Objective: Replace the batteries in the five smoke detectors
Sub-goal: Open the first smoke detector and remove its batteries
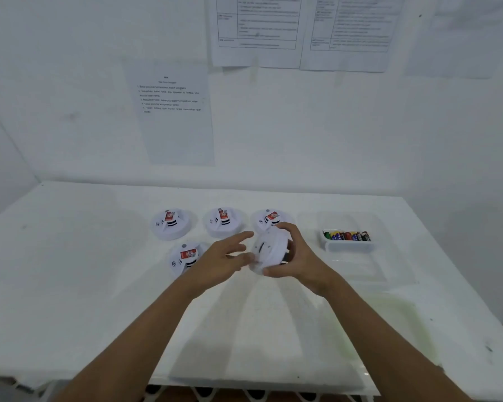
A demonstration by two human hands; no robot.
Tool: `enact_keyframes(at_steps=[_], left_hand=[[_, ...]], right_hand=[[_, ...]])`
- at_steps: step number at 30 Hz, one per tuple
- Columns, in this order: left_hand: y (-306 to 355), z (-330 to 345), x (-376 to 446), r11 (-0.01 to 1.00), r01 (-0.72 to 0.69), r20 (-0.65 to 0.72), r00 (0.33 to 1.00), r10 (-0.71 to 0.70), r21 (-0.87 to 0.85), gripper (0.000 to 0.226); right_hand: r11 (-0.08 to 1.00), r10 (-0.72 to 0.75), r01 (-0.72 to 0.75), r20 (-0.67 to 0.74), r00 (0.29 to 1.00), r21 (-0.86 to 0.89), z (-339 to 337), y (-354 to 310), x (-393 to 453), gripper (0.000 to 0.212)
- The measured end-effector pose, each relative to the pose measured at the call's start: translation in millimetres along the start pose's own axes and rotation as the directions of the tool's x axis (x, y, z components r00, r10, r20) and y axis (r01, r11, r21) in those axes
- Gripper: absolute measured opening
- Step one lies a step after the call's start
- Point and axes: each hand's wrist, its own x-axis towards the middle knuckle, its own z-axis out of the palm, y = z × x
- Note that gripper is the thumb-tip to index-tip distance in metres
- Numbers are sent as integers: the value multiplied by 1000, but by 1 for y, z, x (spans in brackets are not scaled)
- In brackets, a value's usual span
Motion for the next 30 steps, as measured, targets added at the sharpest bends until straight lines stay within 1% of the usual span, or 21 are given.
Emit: enact_keyframes(at_steps=[2, 4, 5, 7, 9, 13, 15, 18, 20, 21, 23, 25, 27, 30], left_hand=[[5, 4, -5, 996, -12, 79, 997, 19, -84, 51], [9, 8, -8, 996, -31, 83, 996, 38, -86, 52], [10, 9, -9, 997, -37, 66, 997, 41, -62, 53], [12, 8, -10, 999, -37, 35, 999, 37, 6, 56], [12, 4, -11, 998, -33, 44, 999, 31, 52, 60], [14, 0, -12, 995, -55, 48, 998, 51, 85, 69], [16, 1, -12, 992, -68, 24, 998, 66, 110, 68], [17, 2, -12, 986, -97, -32, 994, 102, 134, 61], [17, 2, -12, 982, -117, -66, 990, 128, 148, 58], [17, 2, -12, 981, -120, -81, 988, 133, 152, 57], [16, 2, -11, 979, -118, -89, 987, 134, 168, 58], [14, 1, -10, 976, -123, -50, 990, 134, 180, 60], [15, -3, -10, 978, -130, 5, 991, 131, 164, 63], [21, -9, -11, 978, -127, 46, 992, 121, 165, 64]], right_hand=[[989, -9, 2, 46, 999, 150, -2, 1, -5, 88], [978, -12, -10, 106, 994, 209, -3, 1, -9, 87], [981, -15, -10, 128, 992, 195, -5, 0, -11, 88], [994, -24, 7, 164, 986, 105, -10, -3, -12, 89], [999, -18, 11, 195, 981, 38, -15, -5, -13, 89], [1000, -11, 15, 219, 976, -17, -21, -12, -16, 90], [999, -7, 19, 239, 971, -49, -20, -15, -16, 93], [995, 15, 7, 216, 976, -103, -15, -18, -16, 108], [994, 2, 16, 163, 987, -105, -11, -18, -15, 119], [994, -9, 24, 134, 991, -106, -9, -17, -15, 121], [987, -51, 67, 105, 993, -148, -5, -18, -14, 116], [976, -93, 110, 101, 991, -185, -3, -19, -13, 107], [977, -120, 133, 89, 989, -165, -3, -20, -13, 99], [980, -133, 145, 95, 987, -138, -6, -21, -15, 96]])
